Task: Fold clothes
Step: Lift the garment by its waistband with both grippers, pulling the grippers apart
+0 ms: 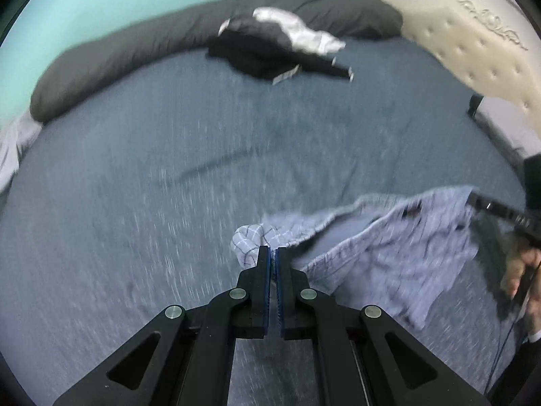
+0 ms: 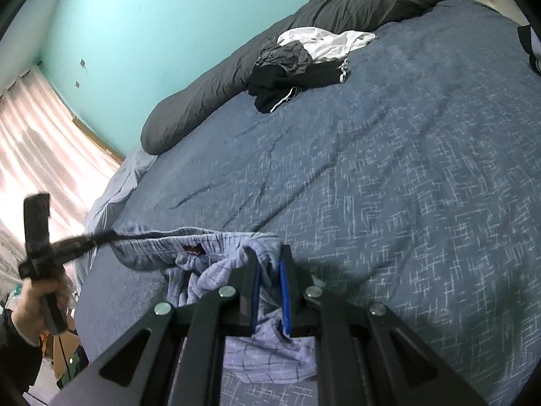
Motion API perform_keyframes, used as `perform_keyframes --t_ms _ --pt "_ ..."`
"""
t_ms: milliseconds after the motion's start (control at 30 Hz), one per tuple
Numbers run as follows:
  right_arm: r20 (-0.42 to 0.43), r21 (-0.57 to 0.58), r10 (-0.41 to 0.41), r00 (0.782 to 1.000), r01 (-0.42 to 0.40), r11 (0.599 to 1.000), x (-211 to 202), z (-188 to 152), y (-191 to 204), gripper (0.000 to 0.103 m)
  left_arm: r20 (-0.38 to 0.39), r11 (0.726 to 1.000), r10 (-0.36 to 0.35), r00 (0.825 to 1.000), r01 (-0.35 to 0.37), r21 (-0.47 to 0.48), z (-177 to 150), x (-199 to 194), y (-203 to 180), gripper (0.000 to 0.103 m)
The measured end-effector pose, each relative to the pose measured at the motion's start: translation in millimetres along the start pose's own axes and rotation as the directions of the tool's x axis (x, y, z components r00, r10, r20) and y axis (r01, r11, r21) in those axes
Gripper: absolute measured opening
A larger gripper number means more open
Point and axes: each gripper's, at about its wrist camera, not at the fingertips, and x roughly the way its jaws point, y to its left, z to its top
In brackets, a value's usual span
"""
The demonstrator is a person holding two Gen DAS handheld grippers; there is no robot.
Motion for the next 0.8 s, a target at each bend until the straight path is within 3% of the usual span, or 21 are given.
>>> perform_keyframes --t_ms 133,333,800 --pt "-0.007 -0.008 -0.007 1.000 0.007 1.000 3.5 -2.0 2.1 0.010 -0.005 0.999 -0.030 1.000 0.030 -0.039 -18.1 9.1 2.7 0.004" --pt "-0.018 -0.013 -0.022 1.000 0.022 1.000 9.3 -3.4 0.6 0.010 0.040 0.995 -0.053 0.998 0.056 -0.084 -28.7 -4.9 11.5 0.027" --pt "-0.017 -0.012 -0.032 0.999 0.032 0.999 10.7 -3.3 0.9 0.010 -0.028 0.998 -0.048 0.998 0.050 0.040 -45.7 24.7 -12.1 0.029"
